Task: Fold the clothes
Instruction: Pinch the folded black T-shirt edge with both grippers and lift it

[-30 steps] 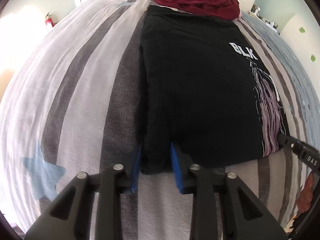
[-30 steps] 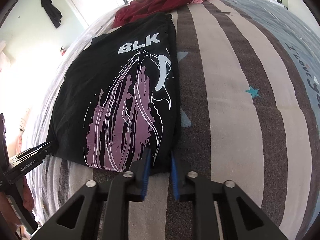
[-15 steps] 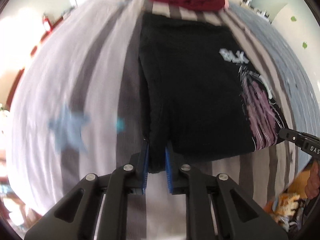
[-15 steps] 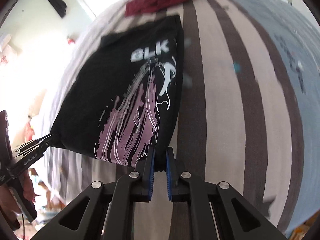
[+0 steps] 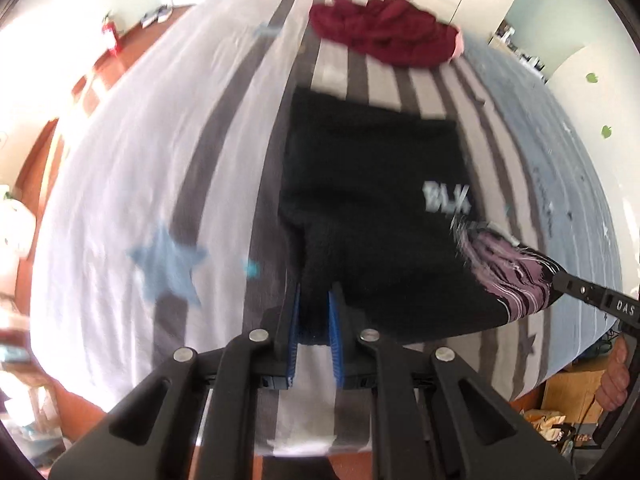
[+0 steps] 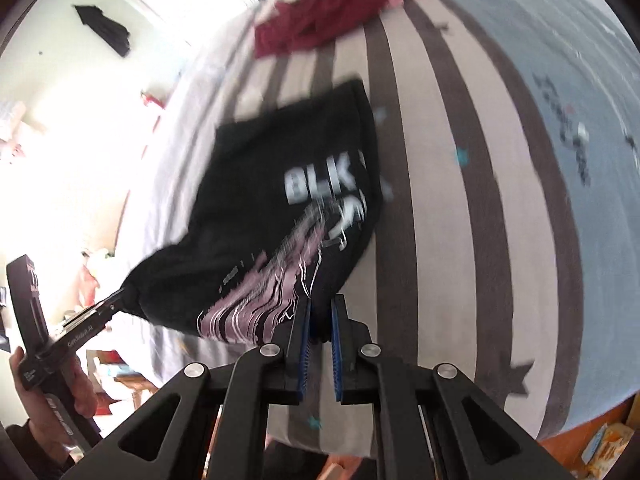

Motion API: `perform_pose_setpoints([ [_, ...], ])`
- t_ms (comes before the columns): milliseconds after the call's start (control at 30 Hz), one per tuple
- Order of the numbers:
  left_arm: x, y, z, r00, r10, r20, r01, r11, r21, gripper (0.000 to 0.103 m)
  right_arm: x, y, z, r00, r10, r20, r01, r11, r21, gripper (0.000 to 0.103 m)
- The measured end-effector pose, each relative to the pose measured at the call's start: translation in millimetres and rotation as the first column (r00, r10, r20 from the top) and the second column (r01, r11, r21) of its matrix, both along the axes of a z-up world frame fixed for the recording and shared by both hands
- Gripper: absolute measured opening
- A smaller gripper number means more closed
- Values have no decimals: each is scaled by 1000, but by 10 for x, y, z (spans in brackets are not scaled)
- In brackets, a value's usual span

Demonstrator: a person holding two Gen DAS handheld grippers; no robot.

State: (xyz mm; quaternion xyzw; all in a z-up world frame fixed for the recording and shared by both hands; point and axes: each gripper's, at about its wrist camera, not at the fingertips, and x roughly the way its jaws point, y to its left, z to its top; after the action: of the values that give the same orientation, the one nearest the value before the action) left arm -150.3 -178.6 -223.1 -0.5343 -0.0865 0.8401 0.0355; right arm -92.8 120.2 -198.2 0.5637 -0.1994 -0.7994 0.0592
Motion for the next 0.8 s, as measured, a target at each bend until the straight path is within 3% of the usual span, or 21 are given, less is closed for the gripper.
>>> perform_pose_setpoints([
  [67,-315,-40,109,999,-13,-52,12,1000,-17,11,-322,83,144,999,-16,-50,16,1000,-10,8],
  [100,-163,-163,161,997,-14,-79,12,999,-30,11,-536,135,174,997,-23,-77,22,1000,-13,8],
  [133,-601,-91,173,995,-19,-101,15,999,-42,10,-757,170,194,995,-29,-101,27,999,-17,8],
  [233,-1343,-109,-81,992,-15,-124,10,999,-48,9,-1405,124,13,991,-47,-128,45,999,-20,8],
  [333,-1855,-54,-533,995,-46,-85,40,997,-72,9,-1993,129,-378,995,-29,-100,31,999,24,8],
  [400,-2079,-5,-765,998,-38,-58,35,998,-43,9,-2241,131,-641,997,-26,-68,30,998,48,8],
  [500,-2089,-77,-811,992,23,-123,-18,999,47,11,-2243,175,-653,992,-9,-123,18,997,76,12],
  [533,-2056,-114,-814,990,34,-137,-25,998,66,15,-2187,198,-610,987,-3,-160,15,997,77,13],
  [600,-1977,-195,-818,986,52,-161,-37,994,99,33,-2042,275,-558,978,-1,-208,13,998,58,32],
  [667,-1881,-250,-869,985,52,-166,-35,994,103,52,-1906,312,-584,974,5,-227,10,998,66,35],
  [800,-1811,-195,-1048,992,-26,-122,34,997,71,53,-1809,247,-752,977,57,-205,-37,994,103,35],
])
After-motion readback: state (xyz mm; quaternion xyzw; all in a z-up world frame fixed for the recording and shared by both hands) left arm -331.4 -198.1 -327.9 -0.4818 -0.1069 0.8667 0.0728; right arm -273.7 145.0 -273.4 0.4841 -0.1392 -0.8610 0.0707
